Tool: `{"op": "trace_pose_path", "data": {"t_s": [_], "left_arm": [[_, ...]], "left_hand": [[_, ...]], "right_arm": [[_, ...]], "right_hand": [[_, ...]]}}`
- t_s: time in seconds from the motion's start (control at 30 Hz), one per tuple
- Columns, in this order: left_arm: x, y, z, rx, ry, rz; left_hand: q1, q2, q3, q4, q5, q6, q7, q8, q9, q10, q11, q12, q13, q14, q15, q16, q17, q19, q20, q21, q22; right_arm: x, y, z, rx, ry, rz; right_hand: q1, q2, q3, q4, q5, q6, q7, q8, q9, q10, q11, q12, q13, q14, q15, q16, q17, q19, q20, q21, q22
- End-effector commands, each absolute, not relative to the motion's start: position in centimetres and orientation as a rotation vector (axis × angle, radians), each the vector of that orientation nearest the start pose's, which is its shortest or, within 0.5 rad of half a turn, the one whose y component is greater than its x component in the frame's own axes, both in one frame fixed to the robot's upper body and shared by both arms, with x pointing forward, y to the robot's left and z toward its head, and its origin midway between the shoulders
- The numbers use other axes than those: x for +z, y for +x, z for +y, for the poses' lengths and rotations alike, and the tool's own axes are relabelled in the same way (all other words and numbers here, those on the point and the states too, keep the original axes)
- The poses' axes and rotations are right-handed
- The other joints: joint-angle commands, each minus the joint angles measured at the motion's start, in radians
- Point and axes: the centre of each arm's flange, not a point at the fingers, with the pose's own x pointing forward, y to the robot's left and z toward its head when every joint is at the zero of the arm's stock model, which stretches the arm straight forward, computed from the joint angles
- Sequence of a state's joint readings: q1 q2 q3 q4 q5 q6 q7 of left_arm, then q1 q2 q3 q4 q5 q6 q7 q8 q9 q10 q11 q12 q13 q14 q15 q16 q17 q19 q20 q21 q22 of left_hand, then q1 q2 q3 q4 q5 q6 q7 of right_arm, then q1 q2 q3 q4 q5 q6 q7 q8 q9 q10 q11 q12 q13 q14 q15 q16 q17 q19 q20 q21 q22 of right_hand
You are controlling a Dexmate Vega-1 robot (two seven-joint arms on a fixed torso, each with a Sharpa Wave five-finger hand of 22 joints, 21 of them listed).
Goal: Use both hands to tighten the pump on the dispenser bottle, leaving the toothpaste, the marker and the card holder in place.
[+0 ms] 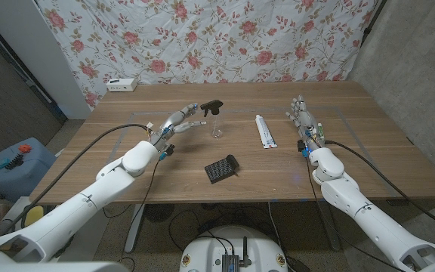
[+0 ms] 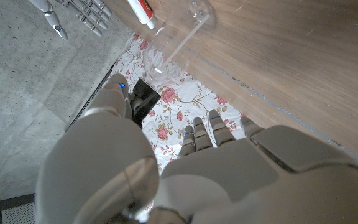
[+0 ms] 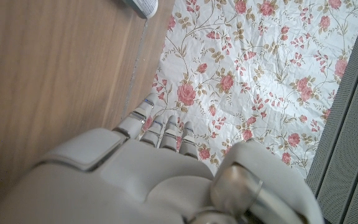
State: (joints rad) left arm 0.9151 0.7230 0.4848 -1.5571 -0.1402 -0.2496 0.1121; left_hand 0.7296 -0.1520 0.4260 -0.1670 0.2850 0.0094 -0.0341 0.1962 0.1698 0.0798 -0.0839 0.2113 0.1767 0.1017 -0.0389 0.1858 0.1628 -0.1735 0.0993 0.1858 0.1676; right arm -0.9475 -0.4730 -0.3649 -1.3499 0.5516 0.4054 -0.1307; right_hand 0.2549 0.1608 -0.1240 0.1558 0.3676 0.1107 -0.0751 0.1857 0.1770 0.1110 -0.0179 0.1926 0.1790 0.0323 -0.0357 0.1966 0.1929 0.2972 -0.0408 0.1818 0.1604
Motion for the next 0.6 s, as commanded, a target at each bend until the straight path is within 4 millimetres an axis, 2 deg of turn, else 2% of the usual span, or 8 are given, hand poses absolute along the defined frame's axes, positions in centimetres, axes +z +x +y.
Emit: {"op": "trace_pose_path", "data": {"t_s": [0.03,0.3,0.4,0.6], "left_arm": [[-4.8,60.7,24.6,-0.188,0.612,-0.702],[-5.6,61.1,24.5,-0.167,0.591,-0.708],[-5.8,61.3,24.4,-0.17,0.584,-0.709],[-6.2,61.8,24.1,-0.169,0.578,-0.711]], "left_hand": [[0.024,-0.002,-0.01,0.003,0.009,0.014,-0.004,0.002,0.006,0.017,0.0,0.001,0.003,0.017,-0.06,0.001,0.002,0.006,-0.011,0.007,0.002],[0.042,0.001,-0.025,0.009,0.013,0.042,-0.015,0.004,0.006,0.044,-0.011,0.004,0.003,0.044,-0.077,0.003,0.002,0.028,-0.024,0.01,0.002],[0.048,0.002,-0.032,0.011,0.014,0.047,-0.014,0.003,0.006,0.05,-0.013,0.003,0.003,0.054,-0.075,0.003,0.002,0.034,-0.026,0.01,0.002],[0.053,0.006,-0.042,0.016,0.015,0.059,-0.019,0.002,0.006,0.066,-0.02,0.004,0.003,0.067,-0.081,0.002,0.002,0.045,-0.037,0.01,0.002]], "right_arm": [[-6.4,63.3,-28.1,0.11,0.055,-0.662],[-6.2,63.3,-28.2,0.094,0.053,-0.681],[-6.2,63.2,-28.2,0.082,0.049,-0.684],[-6.4,63.0,-28.2,0.069,0.054,-0.685]], "right_hand": [[-0.004,0.008,0.008,0.002,0.008,0.012,0.001,0.006,0.003,0.008,0.003,0.004,0.005,0.004,-0.012,0.005,0.002,0.012,-0.049,0.004,0.005],[-0.004,0.004,0.014,-0.002,0.008,0.025,0.033,0.009,0.003,0.033,0.011,0.009,0.003,0.036,-0.019,0.013,0.0,0.031,-0.067,0.008,0.004],[-0.003,0.002,0.019,-0.005,0.009,0.042,0.042,0.013,0.002,0.065,0.017,0.015,0.002,0.069,-0.024,0.02,-0.003,0.019,-0.077,0.002,0.004],[0.0,0.001,0.028,-0.009,0.008,0.075,0.05,0.018,0.001,0.094,0.011,0.015,0.0,0.12,-0.015,0.028,-0.006,-0.004,-0.086,-0.004,0.004]]}}
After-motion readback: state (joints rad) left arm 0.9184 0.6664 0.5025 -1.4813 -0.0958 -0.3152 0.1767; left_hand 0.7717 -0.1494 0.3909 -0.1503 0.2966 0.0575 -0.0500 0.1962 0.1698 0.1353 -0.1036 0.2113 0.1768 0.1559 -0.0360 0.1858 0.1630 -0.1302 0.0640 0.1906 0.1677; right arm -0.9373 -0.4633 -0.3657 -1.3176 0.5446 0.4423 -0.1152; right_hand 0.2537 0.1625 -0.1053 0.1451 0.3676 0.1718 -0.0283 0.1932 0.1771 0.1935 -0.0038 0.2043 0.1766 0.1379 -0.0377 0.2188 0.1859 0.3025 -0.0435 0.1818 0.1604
